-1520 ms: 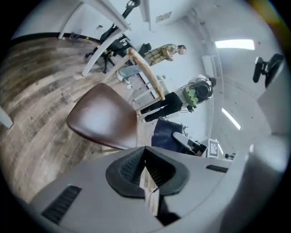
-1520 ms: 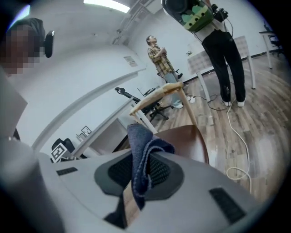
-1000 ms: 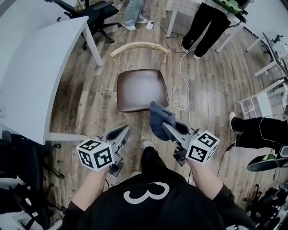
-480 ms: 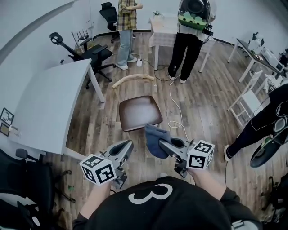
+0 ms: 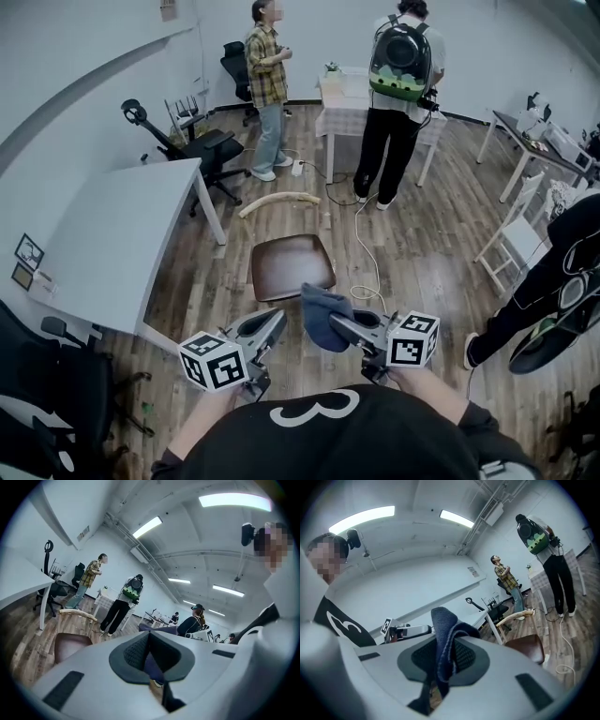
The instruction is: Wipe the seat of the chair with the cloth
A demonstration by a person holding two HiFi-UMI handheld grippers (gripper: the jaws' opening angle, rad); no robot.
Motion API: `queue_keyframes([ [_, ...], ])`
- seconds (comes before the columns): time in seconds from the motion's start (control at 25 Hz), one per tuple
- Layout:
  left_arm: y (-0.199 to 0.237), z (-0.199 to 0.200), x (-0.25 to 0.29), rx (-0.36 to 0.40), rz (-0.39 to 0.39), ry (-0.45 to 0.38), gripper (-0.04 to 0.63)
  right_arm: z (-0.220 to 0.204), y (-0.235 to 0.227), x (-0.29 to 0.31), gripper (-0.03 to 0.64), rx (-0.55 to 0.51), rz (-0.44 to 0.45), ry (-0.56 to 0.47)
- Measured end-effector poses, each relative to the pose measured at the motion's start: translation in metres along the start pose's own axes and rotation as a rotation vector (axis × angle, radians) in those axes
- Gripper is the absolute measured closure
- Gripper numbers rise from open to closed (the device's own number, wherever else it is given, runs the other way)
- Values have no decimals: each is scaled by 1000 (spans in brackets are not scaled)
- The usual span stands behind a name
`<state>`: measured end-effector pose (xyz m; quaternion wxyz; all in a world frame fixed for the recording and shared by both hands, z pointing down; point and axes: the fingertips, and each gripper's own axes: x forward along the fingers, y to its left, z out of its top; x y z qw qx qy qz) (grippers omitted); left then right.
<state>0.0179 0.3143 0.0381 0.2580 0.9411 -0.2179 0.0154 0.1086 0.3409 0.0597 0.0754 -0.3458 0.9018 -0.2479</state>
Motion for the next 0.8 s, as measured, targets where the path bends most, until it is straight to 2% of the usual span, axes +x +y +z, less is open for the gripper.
queue_keyframes([
  [0.08,-5,2,2,-18,-10,-8,583,6,2,0,565,-6,15,1],
  [0.24,-10,6,5,-7,-7,-22,583,10,4,1,565,-27,38,7],
  [0.48,-2,8,2,-15,4,-28,583,14,-1,7,565,-17,38,6],
  [0.8,1,15,-5,25,5,-32,583,22,2,11,565,-47,27,-18],
])
